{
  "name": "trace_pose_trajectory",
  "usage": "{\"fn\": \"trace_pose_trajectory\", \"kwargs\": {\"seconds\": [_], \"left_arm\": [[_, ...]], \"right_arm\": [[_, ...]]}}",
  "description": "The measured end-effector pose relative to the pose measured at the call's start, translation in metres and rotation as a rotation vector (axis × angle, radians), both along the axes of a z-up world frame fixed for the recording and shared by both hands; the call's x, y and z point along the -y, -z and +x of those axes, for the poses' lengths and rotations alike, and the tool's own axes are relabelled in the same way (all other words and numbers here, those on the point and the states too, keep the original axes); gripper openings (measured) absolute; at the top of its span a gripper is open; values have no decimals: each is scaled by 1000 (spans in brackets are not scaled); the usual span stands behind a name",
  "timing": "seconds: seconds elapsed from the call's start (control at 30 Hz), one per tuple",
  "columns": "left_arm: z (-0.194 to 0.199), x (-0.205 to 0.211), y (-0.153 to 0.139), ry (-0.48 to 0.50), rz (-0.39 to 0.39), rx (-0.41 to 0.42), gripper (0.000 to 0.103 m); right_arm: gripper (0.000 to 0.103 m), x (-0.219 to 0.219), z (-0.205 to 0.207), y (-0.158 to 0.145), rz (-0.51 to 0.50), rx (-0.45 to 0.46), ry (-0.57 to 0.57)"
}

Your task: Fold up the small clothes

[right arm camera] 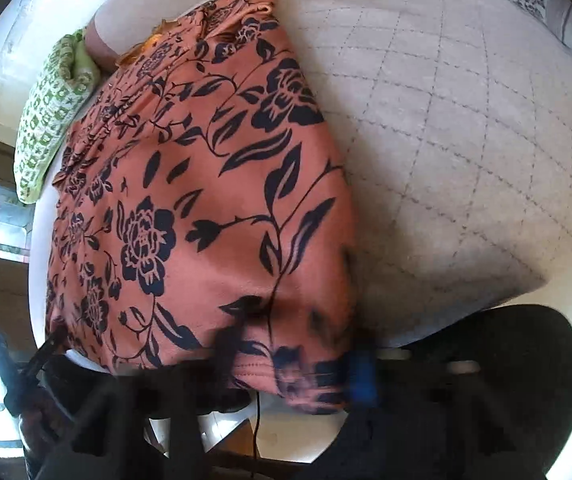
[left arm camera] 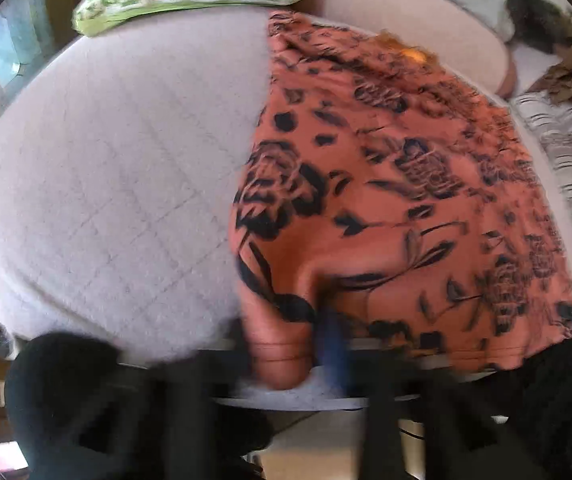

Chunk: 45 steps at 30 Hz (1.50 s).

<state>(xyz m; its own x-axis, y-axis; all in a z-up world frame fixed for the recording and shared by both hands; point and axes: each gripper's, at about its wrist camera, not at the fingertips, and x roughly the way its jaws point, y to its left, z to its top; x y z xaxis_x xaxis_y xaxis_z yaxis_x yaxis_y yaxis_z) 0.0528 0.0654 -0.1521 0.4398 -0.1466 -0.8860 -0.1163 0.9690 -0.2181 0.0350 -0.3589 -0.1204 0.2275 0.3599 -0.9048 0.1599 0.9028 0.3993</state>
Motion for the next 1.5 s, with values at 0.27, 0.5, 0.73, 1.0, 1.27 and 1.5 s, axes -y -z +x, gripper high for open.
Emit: {"fn": "trace_pose_trajectory", "kwargs": {"seconds": [0.27, 0.5, 0.73, 1.0, 1.27, 1.5], "left_arm": [[23, -14, -68, 0, -150, 120, 11], [154, -24, -148, 39, -145, 318, 13], [314, -36, -79, -140, 105, 210, 94], [243, -58, -33, -142, 20, 176, 95], [272, -20, -20, -6, -8, 45, 14], [178, -18, -139, 4, -26, 294, 14]], "right_arm": [[10, 28, 31, -60, 327, 131, 36], [10, 28, 154, -129, 402, 349, 33], [95, 34, 309, -90, 177, 368, 194], [95, 6, 257, -26, -94, 279, 0], [22, -31, 286, -19, 26, 151, -64], [21, -30, 232, -124, 70, 321, -98]]}}
